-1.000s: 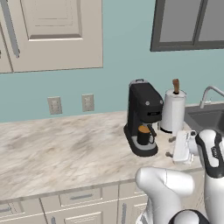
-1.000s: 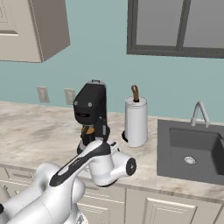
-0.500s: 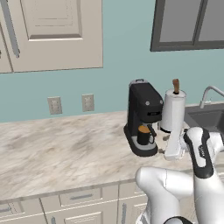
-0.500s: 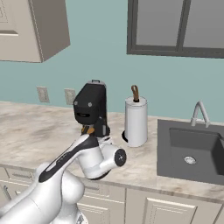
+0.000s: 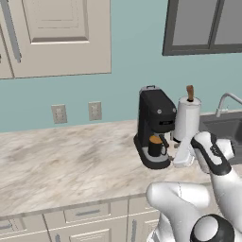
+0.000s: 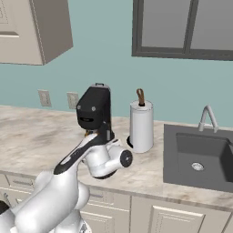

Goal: Pick up the brewed coffee from the coffee machine and place it next to the breakfast plate on the dining counter.

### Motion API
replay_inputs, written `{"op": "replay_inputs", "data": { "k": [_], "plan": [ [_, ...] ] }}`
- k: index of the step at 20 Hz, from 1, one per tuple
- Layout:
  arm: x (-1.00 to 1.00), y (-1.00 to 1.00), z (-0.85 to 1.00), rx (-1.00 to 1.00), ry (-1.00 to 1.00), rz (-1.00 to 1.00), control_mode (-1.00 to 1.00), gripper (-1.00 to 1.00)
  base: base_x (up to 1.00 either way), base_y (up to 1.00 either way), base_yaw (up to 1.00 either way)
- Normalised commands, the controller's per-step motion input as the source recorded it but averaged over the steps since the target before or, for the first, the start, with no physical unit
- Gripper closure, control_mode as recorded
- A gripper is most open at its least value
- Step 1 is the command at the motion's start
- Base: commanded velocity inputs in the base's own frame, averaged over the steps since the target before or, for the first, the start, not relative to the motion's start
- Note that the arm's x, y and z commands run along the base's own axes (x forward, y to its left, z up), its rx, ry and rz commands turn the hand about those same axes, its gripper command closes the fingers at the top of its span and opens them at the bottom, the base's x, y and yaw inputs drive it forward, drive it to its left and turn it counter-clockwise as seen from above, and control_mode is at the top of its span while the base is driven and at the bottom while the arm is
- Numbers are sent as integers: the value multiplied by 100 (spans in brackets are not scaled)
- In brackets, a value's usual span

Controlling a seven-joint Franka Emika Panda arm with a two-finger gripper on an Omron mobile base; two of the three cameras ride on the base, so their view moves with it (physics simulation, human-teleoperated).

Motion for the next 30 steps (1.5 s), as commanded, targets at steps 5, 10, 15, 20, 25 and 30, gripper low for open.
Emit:
{"op": "replay_inputs", "data": {
  "k": [5, 10, 15, 20, 25, 30],
  "plan": [
    [17, 0, -39, 3, 0, 0, -100, -100, 0, 0, 0],
    [1, 7, -2, 1, 0, 0, -100, -100, 0, 0, 0],
    [0, 30, 0, 0, 3, 0, -100, -100, 0, 0, 0],
    [-6, 43, 0, 0, 2, 0, -100, -100, 0, 0, 0],
    [0, 7, 0, 0, 0, 0, -100, -100, 0, 0, 0],
    [43, -1, 0, 0, 6, -4, -100, -100, 0, 0, 0]
  ]
}}
